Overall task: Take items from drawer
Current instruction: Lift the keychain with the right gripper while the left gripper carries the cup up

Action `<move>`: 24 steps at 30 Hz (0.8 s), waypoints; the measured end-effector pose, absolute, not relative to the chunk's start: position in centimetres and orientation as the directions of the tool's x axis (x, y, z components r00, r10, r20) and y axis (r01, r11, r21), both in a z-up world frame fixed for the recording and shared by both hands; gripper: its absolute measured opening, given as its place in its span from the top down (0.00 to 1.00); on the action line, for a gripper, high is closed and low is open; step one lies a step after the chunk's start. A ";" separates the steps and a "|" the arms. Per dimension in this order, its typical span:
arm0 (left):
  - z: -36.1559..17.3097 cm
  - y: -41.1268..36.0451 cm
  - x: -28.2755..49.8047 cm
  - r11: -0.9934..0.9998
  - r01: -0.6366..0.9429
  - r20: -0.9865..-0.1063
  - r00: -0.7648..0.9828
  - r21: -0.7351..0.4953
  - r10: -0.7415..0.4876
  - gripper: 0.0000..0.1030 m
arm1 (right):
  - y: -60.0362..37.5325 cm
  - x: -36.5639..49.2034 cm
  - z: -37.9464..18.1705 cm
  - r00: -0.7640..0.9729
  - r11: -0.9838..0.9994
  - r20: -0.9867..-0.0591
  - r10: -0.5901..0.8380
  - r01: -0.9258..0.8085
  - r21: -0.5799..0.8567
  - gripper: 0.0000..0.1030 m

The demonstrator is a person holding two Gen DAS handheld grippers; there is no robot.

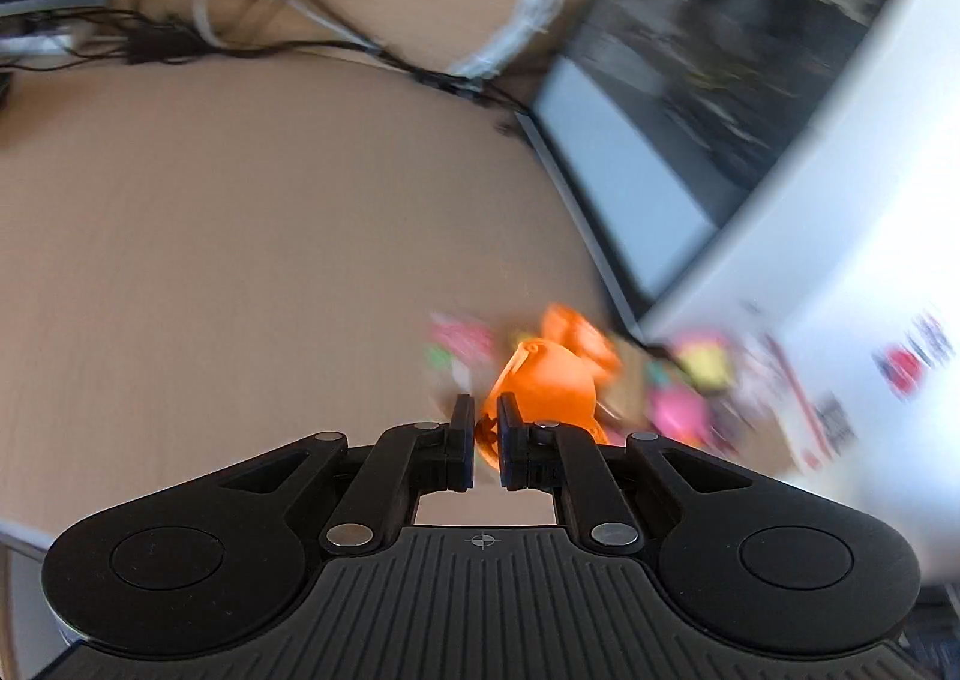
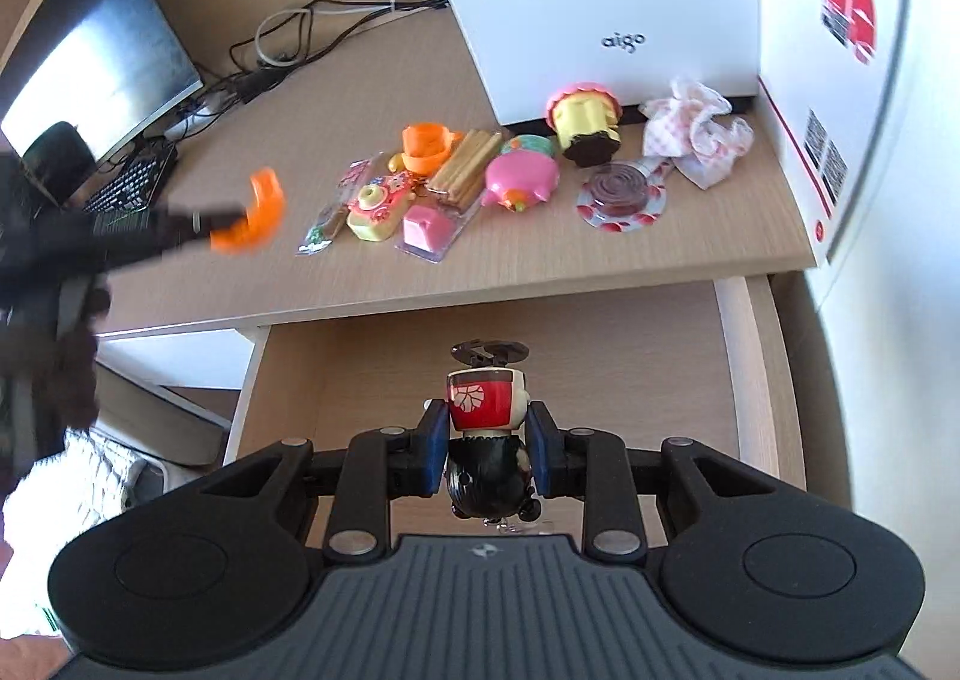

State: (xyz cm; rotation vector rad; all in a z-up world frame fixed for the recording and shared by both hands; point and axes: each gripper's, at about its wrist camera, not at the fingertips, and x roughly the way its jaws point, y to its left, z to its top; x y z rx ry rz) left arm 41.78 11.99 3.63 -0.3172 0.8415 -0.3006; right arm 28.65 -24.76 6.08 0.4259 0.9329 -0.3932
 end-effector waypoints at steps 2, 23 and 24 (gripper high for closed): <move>2.4 12.2 43.6 0.921 0.103 -0.688 0.635 -0.375 -0.351 0.91 | -24.9 28.4 5.3 0.531 0.840 -0.835 -0.148 0.513 0.178 0.74; -0.7 10.7 43.1 0.952 0.097 -0.741 0.607 -0.289 -0.287 0.85 | -25.8 28.1 4.2 0.506 0.844 -0.843 -0.186 0.521 0.126 0.74; -0.5 10.8 42.7 0.950 0.098 -0.738 0.608 -0.296 -0.293 0.85 | -25.7 28.2 4.3 0.507 0.847 -0.842 -0.186 0.517 0.124 0.74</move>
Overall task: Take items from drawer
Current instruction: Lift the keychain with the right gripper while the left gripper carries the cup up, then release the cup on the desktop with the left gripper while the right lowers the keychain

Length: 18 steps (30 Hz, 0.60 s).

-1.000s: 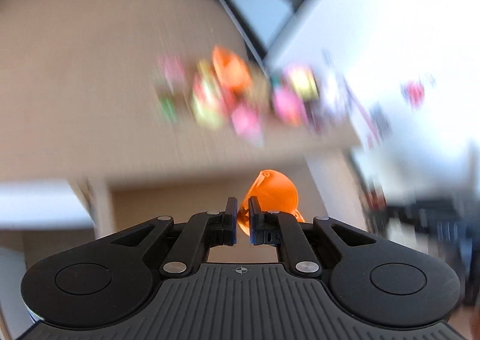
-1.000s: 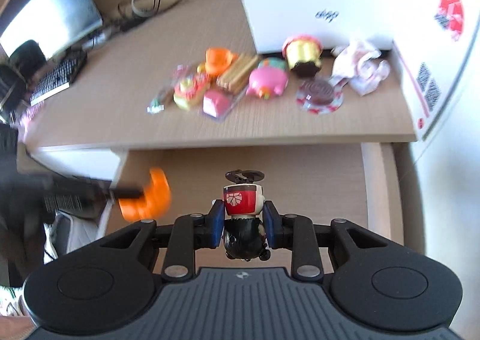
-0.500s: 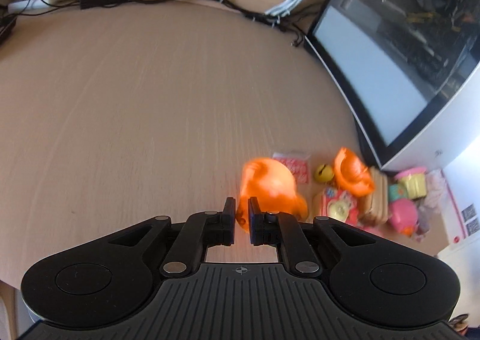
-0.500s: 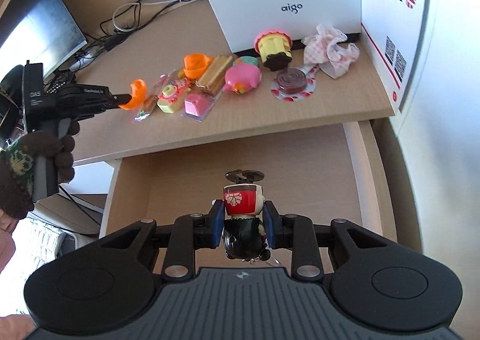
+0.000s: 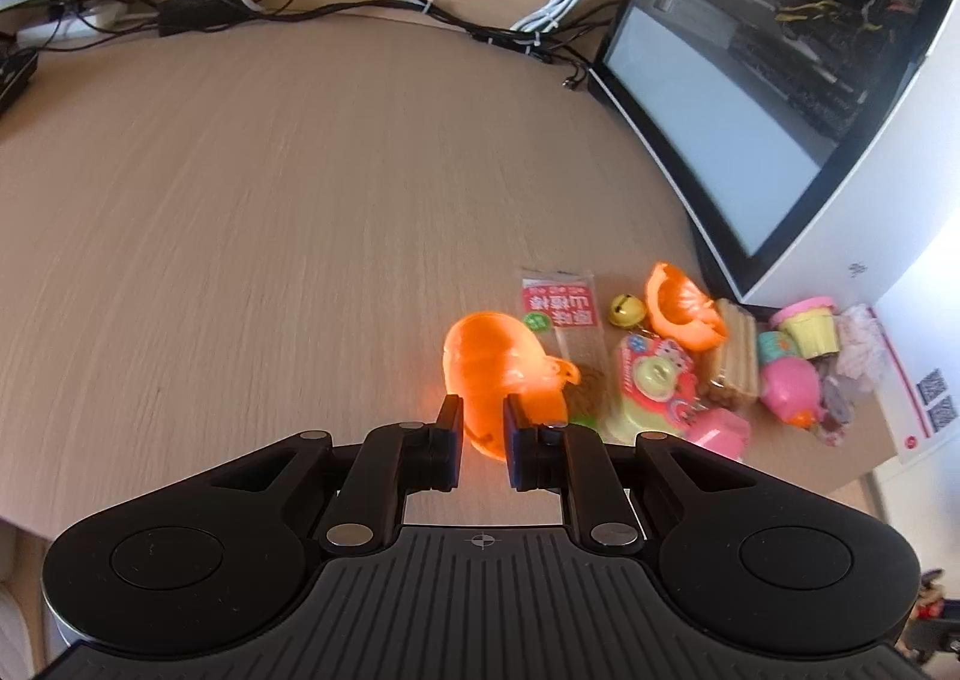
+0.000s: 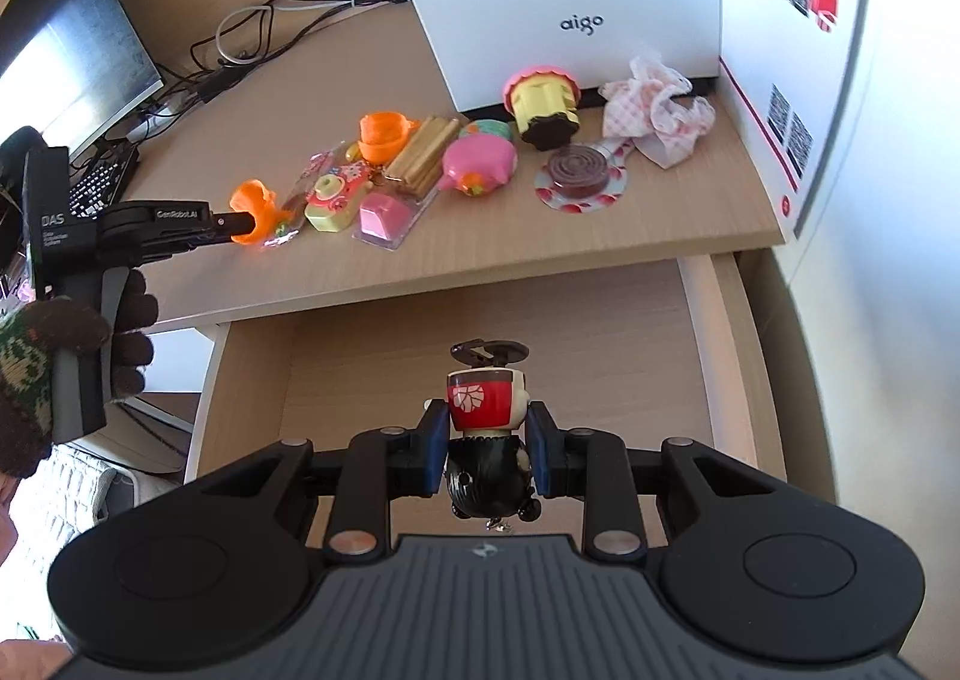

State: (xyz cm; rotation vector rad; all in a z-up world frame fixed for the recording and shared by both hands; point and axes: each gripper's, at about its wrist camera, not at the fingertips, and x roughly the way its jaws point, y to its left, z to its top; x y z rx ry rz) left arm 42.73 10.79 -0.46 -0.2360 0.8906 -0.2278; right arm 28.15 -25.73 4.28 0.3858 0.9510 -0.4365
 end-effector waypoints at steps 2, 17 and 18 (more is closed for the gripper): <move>0.0 11.0 41.9 0.946 0.100 -0.728 0.615 -0.309 -0.303 0.85 | -25.7 28.4 4.3 0.511 0.853 -0.840 -0.185 0.507 0.121 0.74; 1.3 10.8 34.8 0.913 0.161 -0.695 0.603 -0.375 -0.392 0.85 | -26.8 33.2 8.4 0.604 0.908 -0.765 -0.223 0.414 0.062 0.74; 1.1 10.7 34.4 0.911 0.165 -0.700 0.593 -0.377 -0.397 0.85 | -27.0 33.8 8.9 0.619 0.912 -0.752 -0.226 0.406 0.059 0.74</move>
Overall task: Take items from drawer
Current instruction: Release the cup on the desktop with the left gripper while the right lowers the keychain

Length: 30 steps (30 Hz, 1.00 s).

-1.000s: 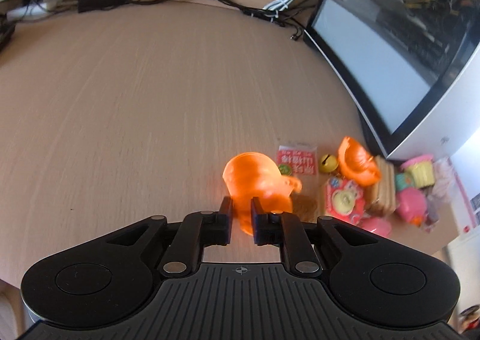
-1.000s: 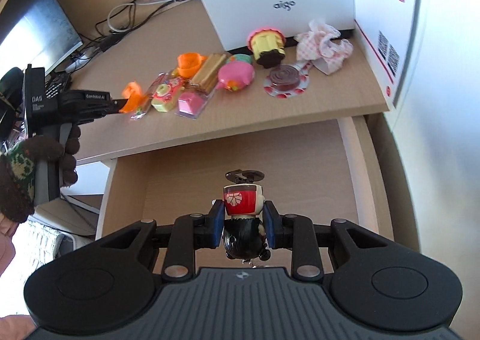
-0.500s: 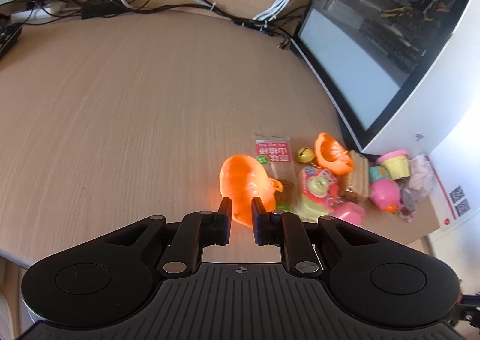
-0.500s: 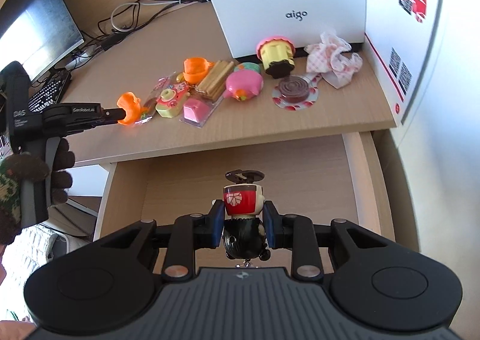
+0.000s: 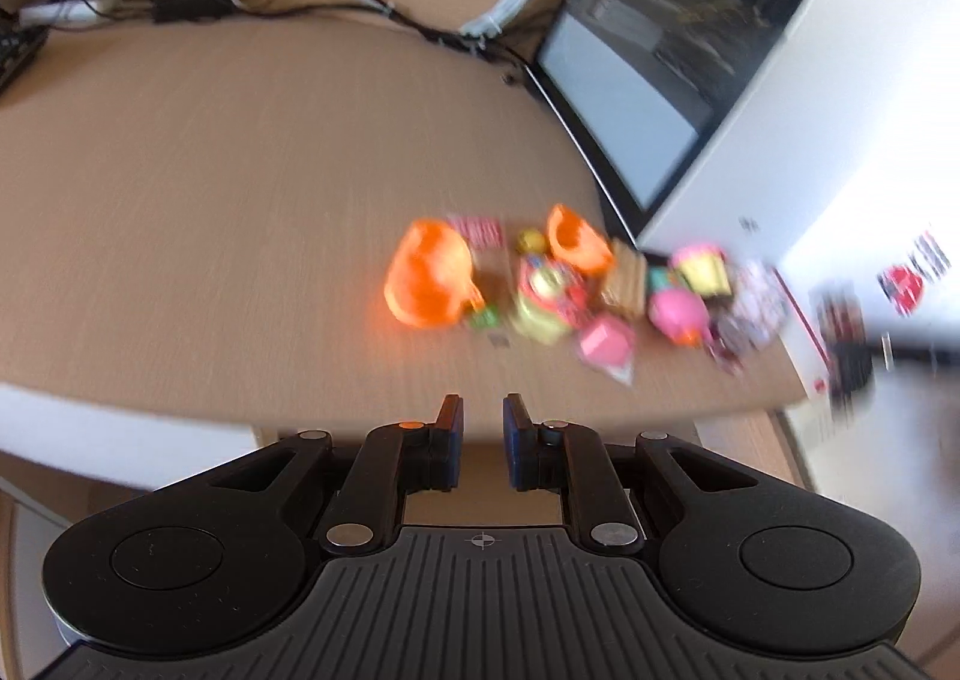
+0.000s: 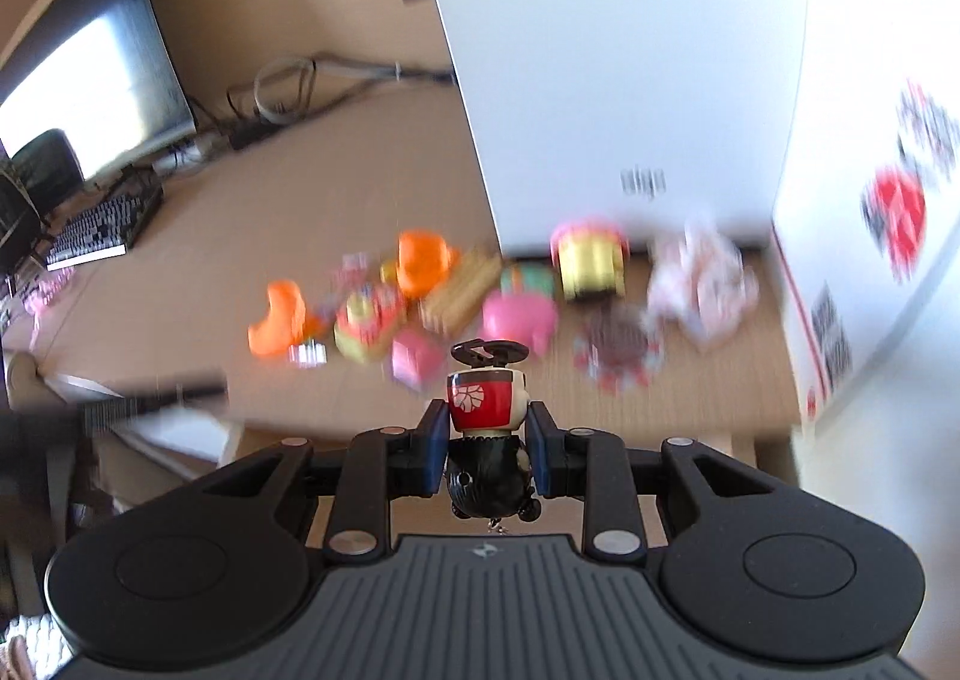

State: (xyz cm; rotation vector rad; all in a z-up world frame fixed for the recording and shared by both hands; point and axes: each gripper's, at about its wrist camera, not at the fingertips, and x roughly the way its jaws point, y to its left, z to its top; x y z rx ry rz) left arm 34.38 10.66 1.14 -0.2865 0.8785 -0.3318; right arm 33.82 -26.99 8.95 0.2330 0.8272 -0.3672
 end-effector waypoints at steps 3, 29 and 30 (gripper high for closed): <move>0.7 10.2 33.2 0.908 0.173 -0.716 0.565 -0.383 -0.410 0.85 | -27.9 35.9 10.1 0.666 0.921 -0.709 -0.230 0.384 0.062 0.74; -0.2 9.6 30.6 0.957 0.134 -0.807 0.516 -0.256 -0.288 0.85 | -30.3 46.4 1.5 0.683 0.961 -0.679 -0.270 0.231 -0.149 0.74; -0.3 9.6 30.7 0.956 0.135 -0.806 0.514 -0.260 -0.292 0.85 | -30.3 46.3 1.5 0.681 0.962 -0.682 -0.266 0.228 -0.147 0.73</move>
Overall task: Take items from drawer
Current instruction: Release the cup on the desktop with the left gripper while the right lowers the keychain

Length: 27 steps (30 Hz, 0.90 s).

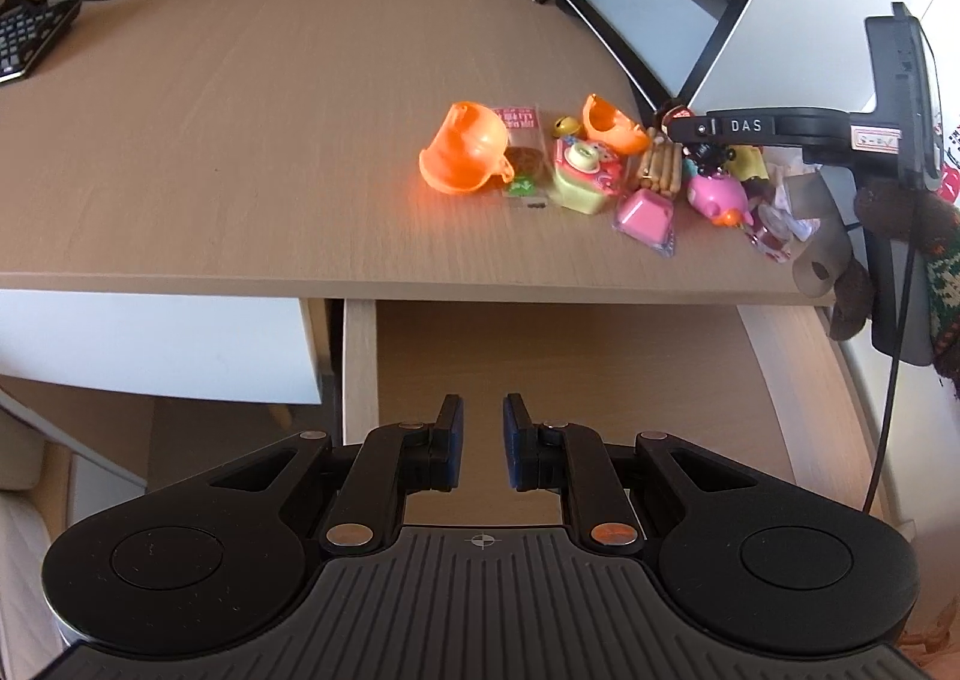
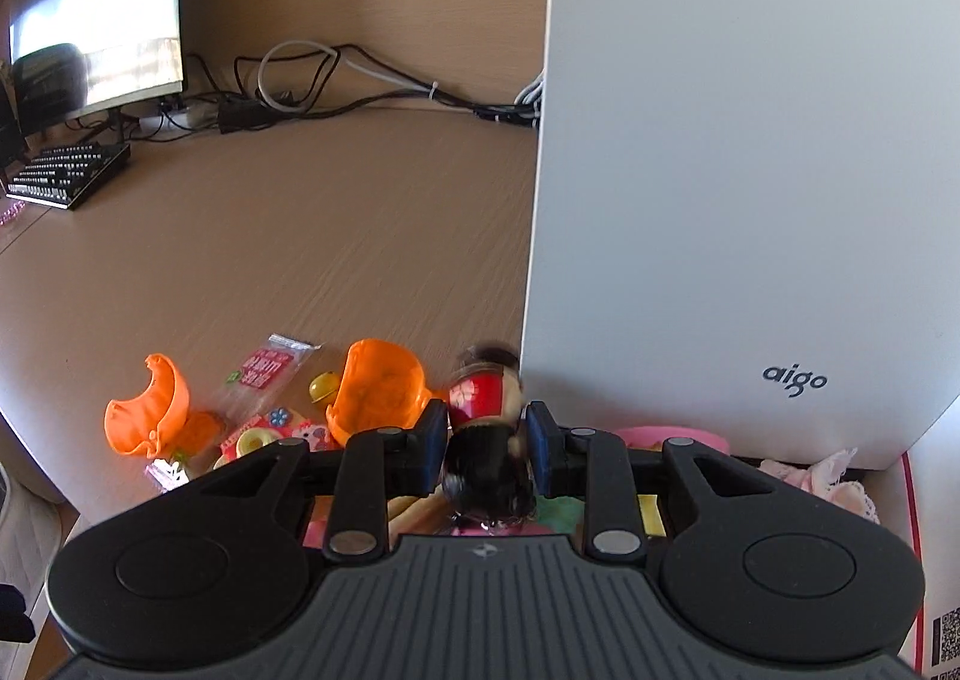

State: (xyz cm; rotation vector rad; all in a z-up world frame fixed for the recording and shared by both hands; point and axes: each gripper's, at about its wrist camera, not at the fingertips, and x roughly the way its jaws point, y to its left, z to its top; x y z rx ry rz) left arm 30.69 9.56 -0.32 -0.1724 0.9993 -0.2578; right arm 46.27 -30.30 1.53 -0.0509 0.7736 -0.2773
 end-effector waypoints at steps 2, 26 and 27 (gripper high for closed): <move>-0.5 9.5 30.8 0.954 0.136 -0.806 0.511 -0.268 -0.299 0.85 | -30.3 45.6 1.7 0.686 0.967 -0.685 -0.248 0.215 -0.135 0.73; -1.2 11.6 30.2 0.952 0.100 -0.814 0.497 -0.289 -0.299 0.85 | -27.3 46.6 0.6 0.683 0.952 -0.666 -0.300 0.168 -0.257 0.72; -1.2 11.6 30.1 0.952 0.101 -0.815 0.497 -0.288 -0.299 0.85 | -27.4 46.9 0.4 0.671 0.949 -0.675 -0.309 0.173 -0.262 0.72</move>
